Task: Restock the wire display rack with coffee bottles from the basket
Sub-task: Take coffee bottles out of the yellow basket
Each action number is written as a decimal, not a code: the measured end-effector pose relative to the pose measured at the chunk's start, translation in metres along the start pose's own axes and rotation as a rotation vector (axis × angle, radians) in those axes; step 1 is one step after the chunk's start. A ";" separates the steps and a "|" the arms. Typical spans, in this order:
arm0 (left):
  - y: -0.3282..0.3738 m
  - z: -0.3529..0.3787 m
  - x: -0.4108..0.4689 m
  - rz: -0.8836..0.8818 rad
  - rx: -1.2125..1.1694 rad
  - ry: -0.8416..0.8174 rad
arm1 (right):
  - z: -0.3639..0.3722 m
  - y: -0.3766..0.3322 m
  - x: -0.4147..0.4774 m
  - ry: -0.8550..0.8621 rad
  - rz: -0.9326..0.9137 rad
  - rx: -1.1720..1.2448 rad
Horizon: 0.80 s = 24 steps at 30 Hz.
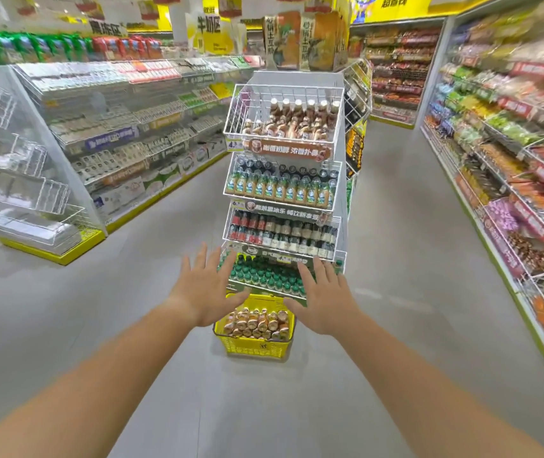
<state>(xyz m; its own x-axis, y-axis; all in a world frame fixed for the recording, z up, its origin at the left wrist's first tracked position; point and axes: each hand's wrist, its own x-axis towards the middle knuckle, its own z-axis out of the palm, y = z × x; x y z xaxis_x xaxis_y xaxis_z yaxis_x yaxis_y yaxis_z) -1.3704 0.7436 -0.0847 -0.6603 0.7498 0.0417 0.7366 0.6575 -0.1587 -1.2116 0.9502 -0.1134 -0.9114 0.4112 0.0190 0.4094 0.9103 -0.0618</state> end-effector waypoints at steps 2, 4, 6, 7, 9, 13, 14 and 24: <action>-0.009 0.014 0.039 0.000 -0.002 0.014 | 0.010 0.006 0.042 0.008 -0.003 0.007; -0.018 0.026 0.078 0.000 0.000 0.010 | 0.020 0.011 0.087 0.024 -0.001 0.016; -0.028 0.036 0.118 0.003 0.011 -0.010 | 0.031 0.017 0.132 0.034 0.001 0.028; -0.033 0.041 0.138 0.003 0.009 -0.022 | 0.035 0.019 0.155 0.032 0.000 0.032; -0.043 0.049 0.177 -0.003 -0.003 -0.045 | 0.043 0.025 0.199 0.018 -0.006 0.035; -0.060 0.075 0.241 -0.027 -0.063 -0.078 | 0.058 0.034 0.275 -0.002 -0.018 0.027; -0.064 0.083 0.254 -0.027 -0.072 -0.099 | 0.064 0.036 0.291 -0.009 -0.015 0.033; -0.099 0.211 0.376 0.068 -0.134 -0.327 | 0.171 0.033 0.407 -0.231 0.082 0.092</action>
<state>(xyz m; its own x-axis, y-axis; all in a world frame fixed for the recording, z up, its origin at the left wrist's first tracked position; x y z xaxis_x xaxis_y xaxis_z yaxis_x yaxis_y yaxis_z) -1.7227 0.9452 -0.2612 -0.6053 0.7430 -0.2856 0.7787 0.6271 -0.0190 -1.5765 1.1395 -0.2784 -0.8651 0.4520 -0.2174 0.4865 0.8616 -0.1447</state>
